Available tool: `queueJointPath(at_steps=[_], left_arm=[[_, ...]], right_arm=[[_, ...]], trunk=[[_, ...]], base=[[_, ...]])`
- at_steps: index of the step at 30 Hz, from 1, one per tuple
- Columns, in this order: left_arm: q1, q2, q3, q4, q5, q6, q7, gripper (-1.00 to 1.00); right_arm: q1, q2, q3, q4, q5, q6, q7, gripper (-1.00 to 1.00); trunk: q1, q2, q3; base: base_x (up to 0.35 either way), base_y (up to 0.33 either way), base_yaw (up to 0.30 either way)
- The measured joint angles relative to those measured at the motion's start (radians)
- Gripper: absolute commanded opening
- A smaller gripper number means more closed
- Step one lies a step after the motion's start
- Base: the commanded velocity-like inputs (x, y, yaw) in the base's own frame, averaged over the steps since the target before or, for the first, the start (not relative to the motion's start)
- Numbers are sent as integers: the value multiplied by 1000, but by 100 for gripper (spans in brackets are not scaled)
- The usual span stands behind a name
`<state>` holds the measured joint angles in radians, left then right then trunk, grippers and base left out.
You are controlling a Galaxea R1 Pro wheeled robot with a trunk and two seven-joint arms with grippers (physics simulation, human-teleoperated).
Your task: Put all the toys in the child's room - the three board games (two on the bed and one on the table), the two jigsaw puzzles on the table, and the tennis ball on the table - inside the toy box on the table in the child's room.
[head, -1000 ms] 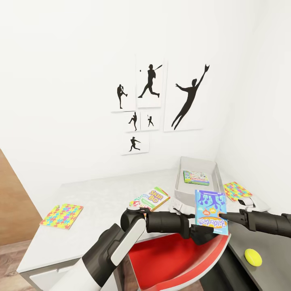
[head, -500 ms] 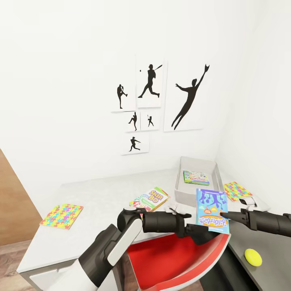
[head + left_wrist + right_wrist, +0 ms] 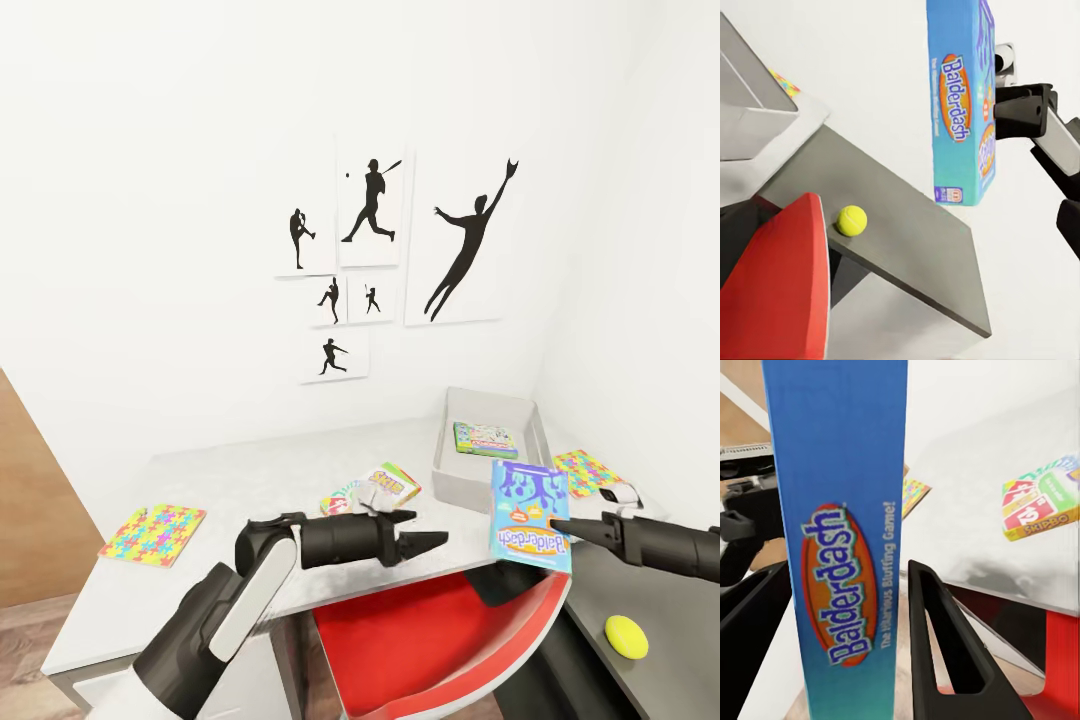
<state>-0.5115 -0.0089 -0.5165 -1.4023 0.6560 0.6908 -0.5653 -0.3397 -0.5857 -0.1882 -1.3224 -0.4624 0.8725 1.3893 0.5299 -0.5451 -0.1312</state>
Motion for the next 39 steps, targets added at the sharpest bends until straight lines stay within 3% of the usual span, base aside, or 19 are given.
queueJointPath(at_steps=[1,6,12,15,39], left_arm=[[0,0,1,0,0,0,0,100],[51,39,83,-44,3,4,-2,100],[80,48,56,-16,-6,-15,-19,100],[91,48,42,1,-5,-15,-19,100],[91,48,41,11,-5,-15,-19,100]], right_arm=[[0,0,0,0,0,0,0,-100],[1,0,-13,1,0,0,0,-100],[18,26,-13,30,1,-13,-5,-100],[18,26,-13,37,0,-13,-5,-100],[18,26,-13,37,0,-13,-5,-100]], trunk=[[0,0,0],[0,0,0],[0,0,0],[0,0,0],[0,0,0]], base=[[0,0,0],[0,0,0],[0,0,0],[0,0,0],[0,0,0]])
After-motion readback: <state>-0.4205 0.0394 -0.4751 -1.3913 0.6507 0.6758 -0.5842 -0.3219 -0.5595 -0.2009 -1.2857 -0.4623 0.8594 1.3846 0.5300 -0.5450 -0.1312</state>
